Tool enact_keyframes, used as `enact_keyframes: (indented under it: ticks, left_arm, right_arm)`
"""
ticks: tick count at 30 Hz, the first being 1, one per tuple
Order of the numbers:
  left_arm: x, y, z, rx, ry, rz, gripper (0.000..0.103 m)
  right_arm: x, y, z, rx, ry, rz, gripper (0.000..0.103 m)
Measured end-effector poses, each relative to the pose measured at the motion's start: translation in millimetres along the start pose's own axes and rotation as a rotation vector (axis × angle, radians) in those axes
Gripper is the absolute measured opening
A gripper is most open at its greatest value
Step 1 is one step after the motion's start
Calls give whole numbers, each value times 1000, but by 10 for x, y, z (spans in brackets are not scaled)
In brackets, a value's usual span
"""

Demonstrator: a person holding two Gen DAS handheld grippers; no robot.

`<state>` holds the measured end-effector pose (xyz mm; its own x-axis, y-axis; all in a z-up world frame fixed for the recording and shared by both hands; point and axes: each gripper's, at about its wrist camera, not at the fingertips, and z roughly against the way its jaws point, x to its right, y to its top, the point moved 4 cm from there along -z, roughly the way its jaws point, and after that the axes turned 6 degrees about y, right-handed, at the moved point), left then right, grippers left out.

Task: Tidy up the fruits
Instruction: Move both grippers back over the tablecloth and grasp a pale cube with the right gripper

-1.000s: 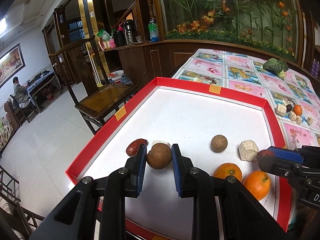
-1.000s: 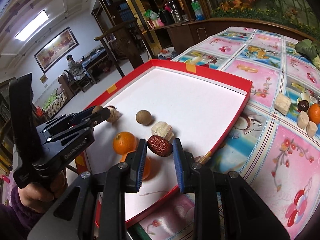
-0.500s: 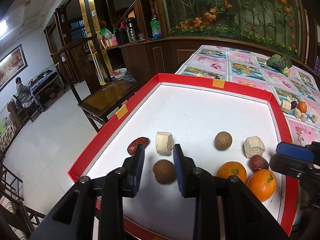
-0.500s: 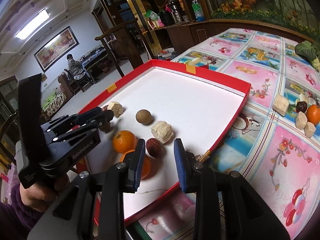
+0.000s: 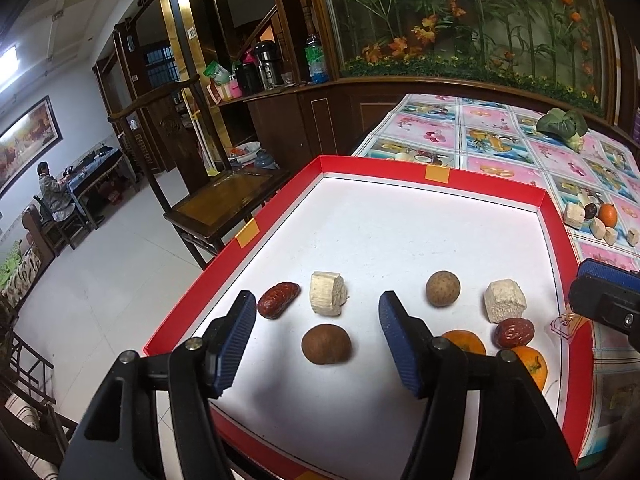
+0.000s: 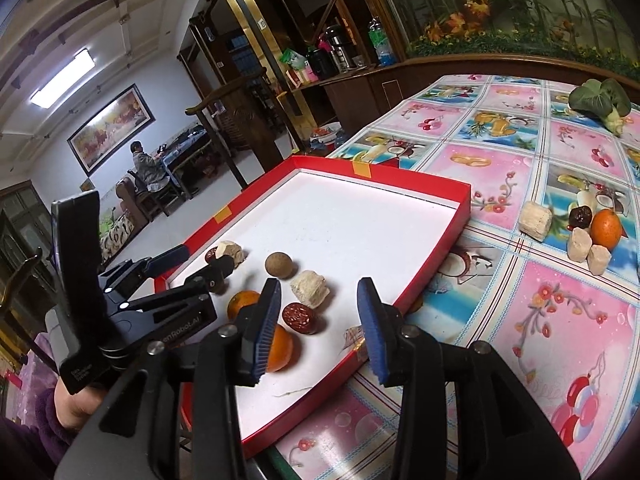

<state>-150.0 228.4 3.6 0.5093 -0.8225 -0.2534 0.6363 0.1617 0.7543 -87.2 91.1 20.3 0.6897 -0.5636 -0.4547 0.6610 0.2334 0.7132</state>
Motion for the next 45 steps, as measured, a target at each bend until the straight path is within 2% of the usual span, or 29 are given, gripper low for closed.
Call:
enact_keyframes:
  ticks: [12, 18, 21, 26, 31, 34, 37, 39, 41, 43, 45]
  left_arm:
    - [111, 105, 117, 22, 1, -24, 73]
    - [335, 170, 216, 34, -27, -65, 75]
    - [553, 186, 331, 58, -71, -110, 79]
    - [1044, 183, 502, 69, -173, -203, 80]
    - [1593, 181, 656, 78, -252, -313, 80]
    - [1810, 194, 674, 50, -290, -347, 80]
    - [1956, 221, 664, 24, -316, -372, 80]
    - [2044, 248, 641, 7, -344, -390, 80]
    - [2095, 282, 577, -14, -337, -395, 80]
    - [2160, 312, 508, -44, -353, -399, 80]
    - [2226, 316, 483, -70, -372, -398, 80]
  right_arm:
    - [89, 52, 132, 33, 24, -43, 42]
    - [267, 80, 421, 64, 2, -49, 42]
    - [572, 84, 764, 94, -66, -66, 42]
    - [1343, -35, 1504, 131, -266, -137, 49]
    - [1851, -129, 1829, 85, -422, -184, 49]
    - [1952, -86, 1804, 55, -415, -191, 49]
    - [1988, 47, 1523, -32, -464, -150, 49]
    - [2000, 109, 1342, -66, -460, -142, 49]
    - [2027, 187, 1145, -109, -484, -137, 49]
    - [2053, 222, 997, -143, -505, -134, 45]
    - [2088, 197, 938, -154, -523, -135, 35]
